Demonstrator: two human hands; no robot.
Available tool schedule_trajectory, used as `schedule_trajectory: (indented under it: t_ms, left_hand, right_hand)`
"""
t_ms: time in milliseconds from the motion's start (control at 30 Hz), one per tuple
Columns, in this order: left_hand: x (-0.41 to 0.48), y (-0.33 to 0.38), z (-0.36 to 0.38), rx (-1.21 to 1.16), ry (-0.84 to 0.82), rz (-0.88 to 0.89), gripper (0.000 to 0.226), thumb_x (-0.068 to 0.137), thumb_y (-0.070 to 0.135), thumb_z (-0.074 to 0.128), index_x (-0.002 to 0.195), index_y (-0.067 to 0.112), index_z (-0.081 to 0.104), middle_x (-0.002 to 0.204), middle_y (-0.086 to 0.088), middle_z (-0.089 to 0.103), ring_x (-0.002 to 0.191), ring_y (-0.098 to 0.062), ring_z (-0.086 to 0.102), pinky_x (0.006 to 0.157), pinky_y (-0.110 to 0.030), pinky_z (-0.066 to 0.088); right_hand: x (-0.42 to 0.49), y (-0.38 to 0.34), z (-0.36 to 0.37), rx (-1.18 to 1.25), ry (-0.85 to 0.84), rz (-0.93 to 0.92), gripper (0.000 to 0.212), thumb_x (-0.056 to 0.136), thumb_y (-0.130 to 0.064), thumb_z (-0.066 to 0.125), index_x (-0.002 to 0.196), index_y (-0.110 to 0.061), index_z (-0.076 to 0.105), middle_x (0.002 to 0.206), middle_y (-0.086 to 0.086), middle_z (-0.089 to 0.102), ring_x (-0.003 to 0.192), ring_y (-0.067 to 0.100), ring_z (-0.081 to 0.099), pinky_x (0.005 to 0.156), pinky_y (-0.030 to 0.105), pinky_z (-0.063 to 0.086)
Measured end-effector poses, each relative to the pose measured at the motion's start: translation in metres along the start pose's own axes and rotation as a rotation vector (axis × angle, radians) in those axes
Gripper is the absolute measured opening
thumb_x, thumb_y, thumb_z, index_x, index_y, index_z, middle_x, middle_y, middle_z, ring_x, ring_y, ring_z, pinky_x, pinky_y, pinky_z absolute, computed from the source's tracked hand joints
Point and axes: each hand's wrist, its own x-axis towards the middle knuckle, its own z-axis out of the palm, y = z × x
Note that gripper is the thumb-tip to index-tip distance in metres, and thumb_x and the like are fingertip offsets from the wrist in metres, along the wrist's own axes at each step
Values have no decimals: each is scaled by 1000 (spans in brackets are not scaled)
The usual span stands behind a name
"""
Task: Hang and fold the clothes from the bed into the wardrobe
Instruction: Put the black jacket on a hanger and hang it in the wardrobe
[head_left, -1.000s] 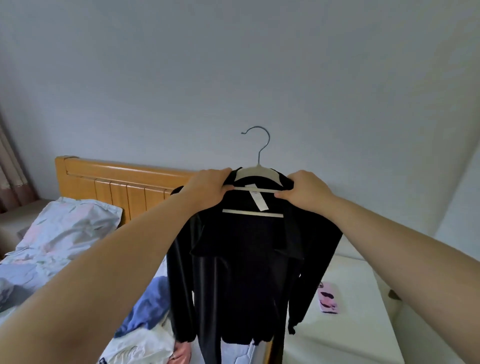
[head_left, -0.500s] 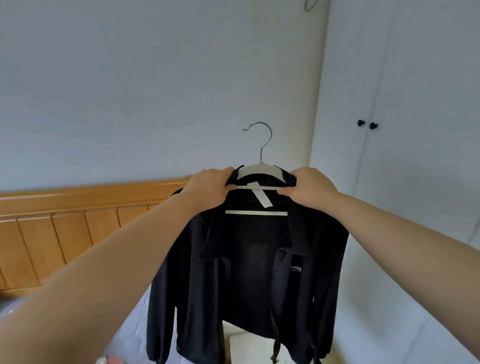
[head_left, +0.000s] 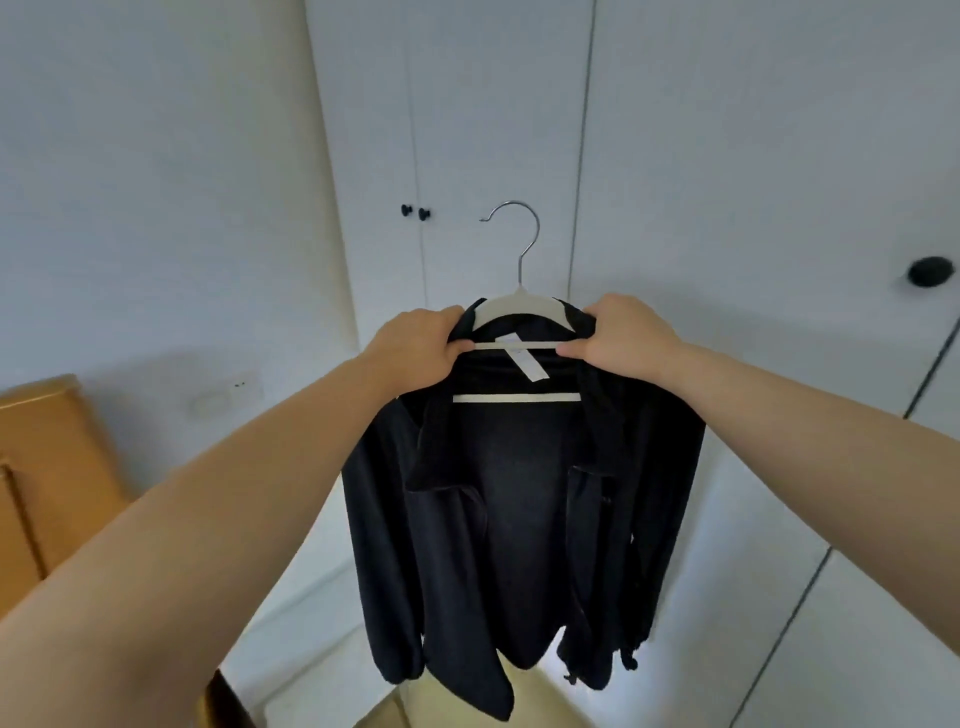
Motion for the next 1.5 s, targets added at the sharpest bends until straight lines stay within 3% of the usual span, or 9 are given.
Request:
schedule_trajectory:
  t_ms: [333, 567, 733, 833, 933, 1033, 1133, 1267, 1500]
  left_hand:
    - [86, 171, 73, -133, -10, 353, 29, 98, 39, 43, 107, 12, 50, 91, -11, 64, 81, -31, 59, 68, -36, 44]
    - [123, 205, 100, -275, -43, 353, 30, 97, 36, 47, 114, 14, 57, 104, -10, 67, 91, -31, 60, 80, -38, 48]
    - [141, 195, 112, -438, -59, 297, 28, 97, 29, 51, 118, 11, 59, 113, -10, 66, 102, -31, 58, 82, -31, 38]
    - [149, 194, 118, -493, -64, 284, 27, 96, 27, 52, 116, 10, 60, 111, -10, 66, 101, -30, 58, 80, -29, 37]
    - [159, 196, 121, -515, -57, 310, 27, 96, 28, 52, 113, 9, 60, 108, -10, 67, 99, -30, 59, 81, -31, 41]
    - [170, 195, 125, -513, -55, 349, 28, 96, 29, 53, 114, 10, 59, 107, -10, 67, 99, -31, 60, 88, -39, 46]
    - [182, 191, 129, -475, -32, 391, 30, 96, 33, 52, 116, 12, 59, 107, -8, 67, 98, -30, 60, 88, -41, 47]
    - [185, 192, 134, -438, 47, 426, 26, 94, 37, 52, 107, 15, 59, 96, -5, 68, 89, -27, 61, 78, -39, 49]
    - [194, 188, 134, -487, 37, 501, 22, 94, 37, 53, 101, 17, 58, 88, -3, 66, 81, -25, 60, 67, -31, 43]
  right_hand:
    - [-98, 134, -91, -110, 150, 334, 21, 80, -43, 68, 66, -34, 56, 65, -12, 58, 65, 8, 55, 51, 25, 34]
    - [-108, 167, -102, -212, 266, 379, 30, 83, -46, 65, 62, -33, 48, 64, -13, 52, 61, 5, 48, 49, 22, 28]
    - [-84, 164, -97, -525, 404, 206, 34, 88, -52, 48, 73, -21, 47, 66, -7, 48, 60, 14, 43, 48, 24, 21]
    - [-77, 164, -103, -729, 613, -12, 26, 87, -29, 46, 75, -7, 55, 74, 6, 54, 70, 24, 51, 54, 25, 29]
    - [-76, 168, -101, -877, 614, -139, 7, 73, -4, 51, 72, 0, 57, 74, 17, 56, 70, 33, 54, 52, 32, 37]
    - [-74, 175, -95, -1007, 580, -224, 9, 65, 3, 52, 70, 0, 58, 73, 15, 55, 67, 31, 52, 60, 37, 38]
    - [-68, 177, -102, -1088, 697, -237, 15, 66, 4, 46, 72, -1, 59, 79, 13, 59, 73, 31, 54, 67, 37, 32]
    - [-62, 174, -119, -1050, 951, 8, 25, 62, 6, 54, 84, 0, 63, 91, 18, 60, 80, 35, 56, 73, 39, 31]
    - [-70, 167, -109, -857, 1255, 520, 23, 84, -11, 41, 95, -1, 59, 101, 20, 55, 93, 36, 49, 78, 41, 31]
